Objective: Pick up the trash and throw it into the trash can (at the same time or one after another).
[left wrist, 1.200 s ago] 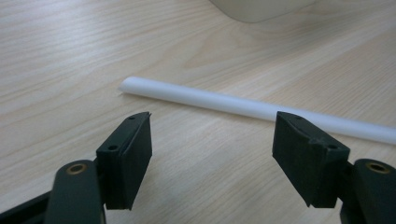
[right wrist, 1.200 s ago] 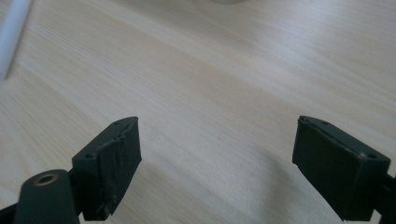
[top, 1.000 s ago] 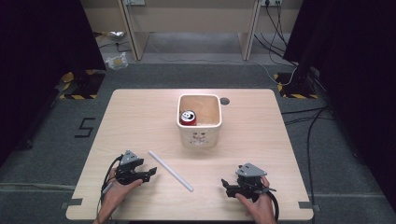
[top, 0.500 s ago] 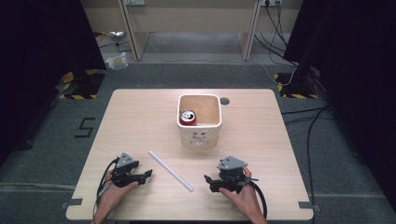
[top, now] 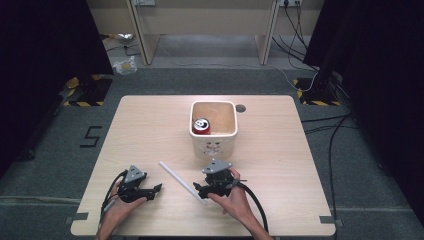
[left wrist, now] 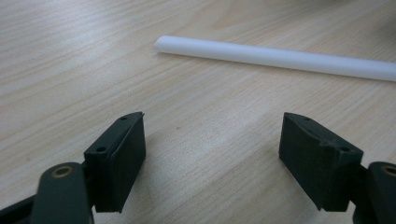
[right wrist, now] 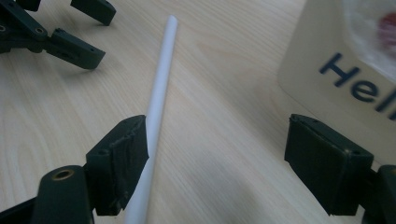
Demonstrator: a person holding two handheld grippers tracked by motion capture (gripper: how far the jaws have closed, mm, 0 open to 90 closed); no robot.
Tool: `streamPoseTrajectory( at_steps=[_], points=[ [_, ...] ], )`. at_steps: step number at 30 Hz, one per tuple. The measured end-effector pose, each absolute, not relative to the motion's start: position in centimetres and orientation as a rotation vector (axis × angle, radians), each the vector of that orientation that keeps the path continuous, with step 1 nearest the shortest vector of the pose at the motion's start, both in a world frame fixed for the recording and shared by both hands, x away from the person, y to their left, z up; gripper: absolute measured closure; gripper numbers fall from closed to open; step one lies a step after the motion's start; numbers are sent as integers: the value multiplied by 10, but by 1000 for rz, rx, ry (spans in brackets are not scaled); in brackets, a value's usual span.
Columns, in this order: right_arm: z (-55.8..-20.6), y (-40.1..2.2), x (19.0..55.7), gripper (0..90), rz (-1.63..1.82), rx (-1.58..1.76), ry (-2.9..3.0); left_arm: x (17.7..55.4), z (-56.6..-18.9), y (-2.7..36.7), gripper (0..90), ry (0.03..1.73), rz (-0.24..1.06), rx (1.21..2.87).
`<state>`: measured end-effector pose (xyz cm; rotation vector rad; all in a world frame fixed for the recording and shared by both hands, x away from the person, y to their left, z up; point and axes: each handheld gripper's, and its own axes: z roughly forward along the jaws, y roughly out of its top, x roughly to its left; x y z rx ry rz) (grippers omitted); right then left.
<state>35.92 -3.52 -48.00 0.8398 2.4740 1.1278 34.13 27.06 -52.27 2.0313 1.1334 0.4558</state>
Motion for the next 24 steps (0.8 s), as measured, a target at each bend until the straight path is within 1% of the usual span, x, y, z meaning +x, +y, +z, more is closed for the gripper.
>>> streamPoseTrajectory(
  at_steps=[5, 8, 12, 13, 24],
  points=[
    [-486, -13, 367, 245, 1128, 798, 2517, 341, -523, 268, 223, 1148, 494, 2044],
    [-490, -1, 372, 275, 1131, 795, 2536, 342, -523, 269, 214, 1149, 491, 2039],
    [-496, 10, 378, 360, 1125, 781, 2572, 341, -523, 268, 212, 1149, 492, 2042],
    [-498, 12, 379, 366, 1117, 786, 2576, 341, -523, 268, 212, 1149, 492, 2042],
    [-509, 26, 381, 538, 1100, 750, 2604, 341, -523, 268, 212, 1149, 492, 2042]
  ],
)
